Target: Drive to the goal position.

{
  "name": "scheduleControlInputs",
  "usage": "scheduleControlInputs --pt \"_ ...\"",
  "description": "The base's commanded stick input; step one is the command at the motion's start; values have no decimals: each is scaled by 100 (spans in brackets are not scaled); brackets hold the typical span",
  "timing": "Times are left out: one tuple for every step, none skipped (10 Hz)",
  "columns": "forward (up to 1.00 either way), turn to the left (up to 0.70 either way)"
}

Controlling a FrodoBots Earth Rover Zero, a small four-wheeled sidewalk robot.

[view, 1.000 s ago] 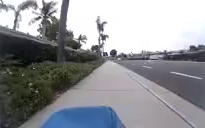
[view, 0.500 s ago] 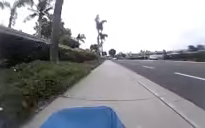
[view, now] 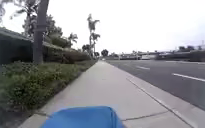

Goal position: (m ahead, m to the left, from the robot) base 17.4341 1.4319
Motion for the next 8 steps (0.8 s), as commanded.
scheduleControlInputs --pt "100 0" --pt "100 0" --pt "100 0" --pt "100 0" --pt "100 20" --pt "100 27" --pt "100 24" --pt "100 5"
